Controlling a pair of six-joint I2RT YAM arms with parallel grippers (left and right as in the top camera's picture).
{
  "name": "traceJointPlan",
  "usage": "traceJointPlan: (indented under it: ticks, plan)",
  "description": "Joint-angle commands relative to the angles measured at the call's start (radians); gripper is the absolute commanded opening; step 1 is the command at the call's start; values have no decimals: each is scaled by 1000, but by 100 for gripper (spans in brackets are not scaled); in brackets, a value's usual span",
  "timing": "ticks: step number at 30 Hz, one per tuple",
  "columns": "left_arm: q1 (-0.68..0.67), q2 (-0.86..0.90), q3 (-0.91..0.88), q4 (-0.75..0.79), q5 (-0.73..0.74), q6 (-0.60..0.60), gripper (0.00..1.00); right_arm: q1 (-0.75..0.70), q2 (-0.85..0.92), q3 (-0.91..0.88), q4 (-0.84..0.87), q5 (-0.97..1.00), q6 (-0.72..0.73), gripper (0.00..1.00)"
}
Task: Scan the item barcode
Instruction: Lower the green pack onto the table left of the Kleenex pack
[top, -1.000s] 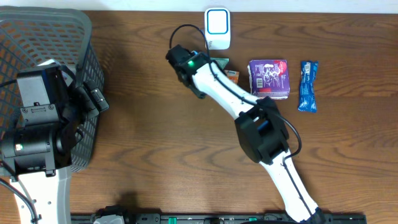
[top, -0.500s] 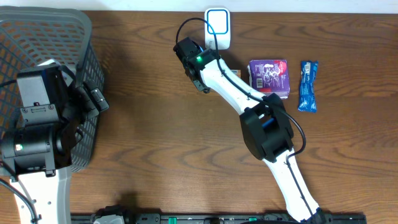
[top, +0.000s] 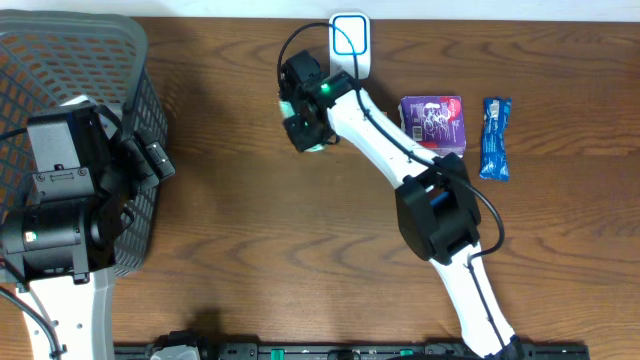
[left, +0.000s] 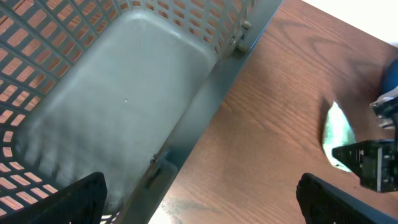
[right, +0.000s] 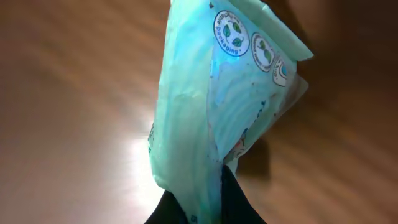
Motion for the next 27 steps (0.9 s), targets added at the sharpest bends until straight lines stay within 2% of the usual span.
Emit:
traceJointPlan:
  ticks: [1,11,19,20,24,27]
  plan:
    - [4,1,19,-3,-9,-5,98,-69,-43,14,27,-385,131,1]
    - [5,1,19,-3,-9,-5,98,-181,80,12,123,-624,415,1]
    - [4,1,19,-3,-9,-5,98,-204,90,12,55,-662,470,1]
    - [4,1,19,-3,-9,-5,98,-204,90,12,15,-628,471,4]
    - [4,1,19,-3,-9,-5,98,-204,83,13,-77,-455,446,29]
    - [4,1,19,-3,-9,-5,98,-206,63,13,-130,-299,424,36]
